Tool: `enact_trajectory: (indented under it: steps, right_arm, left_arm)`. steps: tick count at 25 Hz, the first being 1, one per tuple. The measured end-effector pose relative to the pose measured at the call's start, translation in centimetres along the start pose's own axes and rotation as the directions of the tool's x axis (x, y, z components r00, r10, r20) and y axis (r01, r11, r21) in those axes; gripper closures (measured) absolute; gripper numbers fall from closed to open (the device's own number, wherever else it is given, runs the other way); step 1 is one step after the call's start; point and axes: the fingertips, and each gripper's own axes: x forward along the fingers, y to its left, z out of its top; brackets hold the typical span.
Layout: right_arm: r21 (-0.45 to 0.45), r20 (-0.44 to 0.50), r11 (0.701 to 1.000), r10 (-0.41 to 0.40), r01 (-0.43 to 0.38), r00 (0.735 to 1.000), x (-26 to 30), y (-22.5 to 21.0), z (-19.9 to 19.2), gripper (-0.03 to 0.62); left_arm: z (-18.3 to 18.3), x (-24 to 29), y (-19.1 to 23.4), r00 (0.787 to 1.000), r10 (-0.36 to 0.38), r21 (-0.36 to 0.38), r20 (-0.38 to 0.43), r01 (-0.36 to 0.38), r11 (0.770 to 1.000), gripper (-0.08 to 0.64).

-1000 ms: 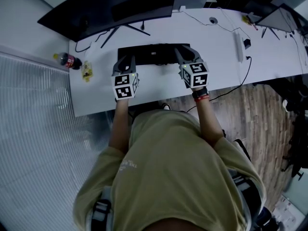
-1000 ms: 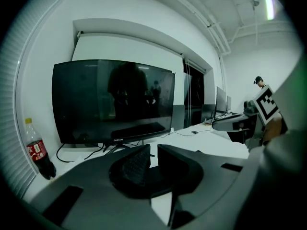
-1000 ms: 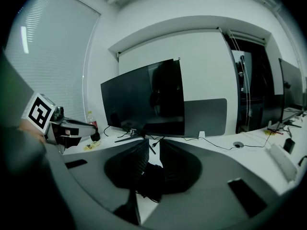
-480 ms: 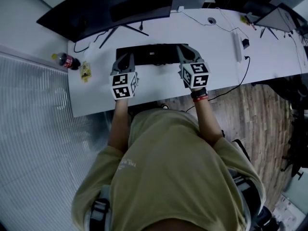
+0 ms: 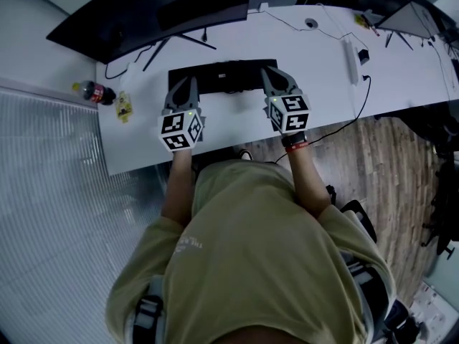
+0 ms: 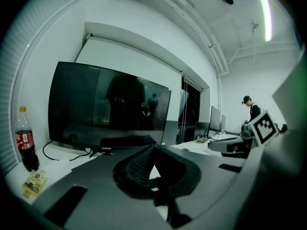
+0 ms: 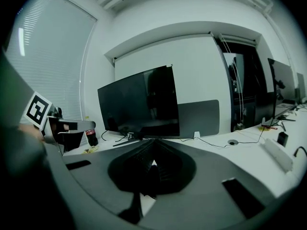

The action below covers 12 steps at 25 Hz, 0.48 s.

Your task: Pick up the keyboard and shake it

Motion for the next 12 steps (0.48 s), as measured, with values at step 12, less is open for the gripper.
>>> enact_trajectory:
  steps: [12]
  right_arm:
    - [0.102,-0.006,0.993,-0.058,0.059,0.998,-2.3,-1.7,-1.4,0.569]
  left_arm:
    - [-3.3,1.3,-2.8,0.986,-0.111,0.031,-0.126,0.116,0.993,0.540]
